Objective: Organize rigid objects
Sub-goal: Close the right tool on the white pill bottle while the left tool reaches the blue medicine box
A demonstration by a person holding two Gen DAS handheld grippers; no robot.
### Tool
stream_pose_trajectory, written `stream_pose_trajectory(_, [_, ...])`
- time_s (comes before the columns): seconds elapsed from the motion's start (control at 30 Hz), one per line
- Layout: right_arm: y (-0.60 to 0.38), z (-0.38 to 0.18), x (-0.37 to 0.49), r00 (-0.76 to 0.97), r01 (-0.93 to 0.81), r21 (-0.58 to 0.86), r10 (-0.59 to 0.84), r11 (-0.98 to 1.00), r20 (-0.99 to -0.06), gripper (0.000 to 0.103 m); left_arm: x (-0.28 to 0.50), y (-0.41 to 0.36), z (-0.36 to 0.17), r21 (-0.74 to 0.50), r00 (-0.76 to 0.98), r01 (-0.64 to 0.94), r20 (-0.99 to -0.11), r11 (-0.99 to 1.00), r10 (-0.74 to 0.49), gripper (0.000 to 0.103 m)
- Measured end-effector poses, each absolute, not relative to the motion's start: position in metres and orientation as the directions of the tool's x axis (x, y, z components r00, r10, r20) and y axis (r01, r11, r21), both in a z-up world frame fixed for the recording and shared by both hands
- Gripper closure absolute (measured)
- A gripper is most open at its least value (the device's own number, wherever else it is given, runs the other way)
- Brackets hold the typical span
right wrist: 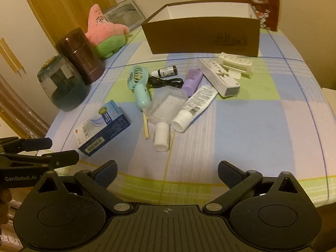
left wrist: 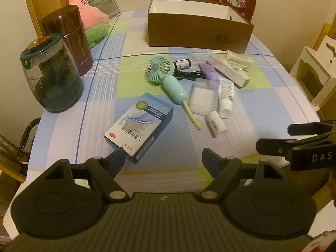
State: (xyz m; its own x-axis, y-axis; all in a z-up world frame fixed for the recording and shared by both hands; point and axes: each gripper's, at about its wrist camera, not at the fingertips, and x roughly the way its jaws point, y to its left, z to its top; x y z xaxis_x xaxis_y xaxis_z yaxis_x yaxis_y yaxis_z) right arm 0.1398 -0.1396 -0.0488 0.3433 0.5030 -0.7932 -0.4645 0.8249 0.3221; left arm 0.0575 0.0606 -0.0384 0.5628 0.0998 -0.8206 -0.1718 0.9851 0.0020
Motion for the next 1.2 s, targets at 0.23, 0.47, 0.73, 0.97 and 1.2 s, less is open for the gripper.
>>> stream_pose_trajectory(0.23, [-0.117, -0.063, 0.157, 0.327, -0.478, 0.309, 0.492, 0.823, -0.807, 0.014, 0.070, 0.074, -0.046, 0.016, 0.557, -0.172, -0.823, 0.985, 0.110, 0.024])
stream_pose_trajectory(0.47, [-0.097, -0.081, 0.171, 0.312, -0.483, 0.292, 0.474, 0.825, -0.823, 0.027, 0.083, 0.088, -0.054, 0.024, 0.545, -0.167, -0.831, 0.986, 0.113, 0.024])
stream_pose_trajectory(0.73, [-0.081, -0.101, 0.183, 0.304, -0.477, 0.266, 0.441, 0.838, -0.844, 0.040, 0.097, 0.101, -0.064, 0.021, 0.536, -0.152, -0.838, 0.988, 0.100, 0.024])
stream_pose_trajectory(0.97, [-0.072, -0.114, 0.191, 0.296, -0.469, 0.250, 0.417, 0.847, -0.859, 0.052, 0.111, 0.108, -0.072, 0.041, 0.539, -0.113, -0.837, 0.993, 0.096, 0.024])
stream_pose_trajectory(1.2, [-0.065, -0.121, 0.197, 0.304, -0.476, 0.229, 0.403, 0.849, -0.863, 0.066, 0.126, 0.111, -0.082, 0.044, 0.527, -0.074, -0.846, 0.996, 0.077, 0.024])
